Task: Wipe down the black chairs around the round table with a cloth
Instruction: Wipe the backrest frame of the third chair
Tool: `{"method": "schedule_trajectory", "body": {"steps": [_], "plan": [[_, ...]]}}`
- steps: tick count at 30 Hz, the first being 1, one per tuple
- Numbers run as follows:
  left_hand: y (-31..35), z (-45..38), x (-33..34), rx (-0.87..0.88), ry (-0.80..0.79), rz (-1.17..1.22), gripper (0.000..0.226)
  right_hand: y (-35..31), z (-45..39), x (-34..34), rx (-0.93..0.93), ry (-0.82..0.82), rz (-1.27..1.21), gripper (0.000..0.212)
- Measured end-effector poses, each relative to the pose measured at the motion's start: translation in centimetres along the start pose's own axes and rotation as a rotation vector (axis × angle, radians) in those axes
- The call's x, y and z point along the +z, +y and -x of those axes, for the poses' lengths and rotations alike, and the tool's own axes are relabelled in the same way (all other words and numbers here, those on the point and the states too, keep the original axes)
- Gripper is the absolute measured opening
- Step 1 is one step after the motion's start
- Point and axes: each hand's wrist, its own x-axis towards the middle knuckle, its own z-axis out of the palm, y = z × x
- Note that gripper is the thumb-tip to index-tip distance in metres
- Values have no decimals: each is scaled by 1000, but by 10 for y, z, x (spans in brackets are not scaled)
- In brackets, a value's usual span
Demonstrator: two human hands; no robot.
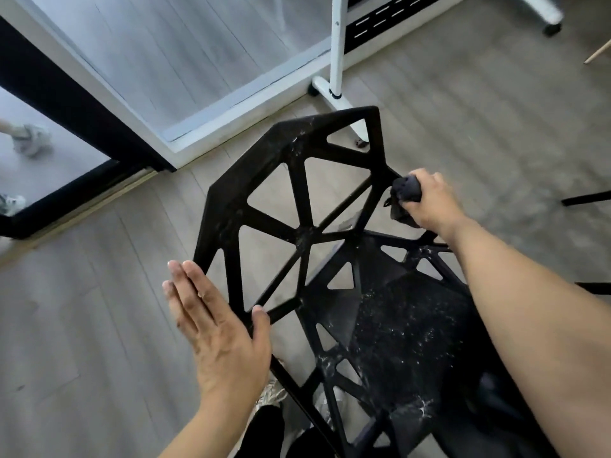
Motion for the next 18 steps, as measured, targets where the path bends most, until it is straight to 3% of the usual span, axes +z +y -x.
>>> {"method": "schedule_trajectory", "body": {"steps": [18], "plan": [[99, -156, 44, 396, -171, -168, 105, 101, -13, -38, 355, 217, -124, 34]]}}
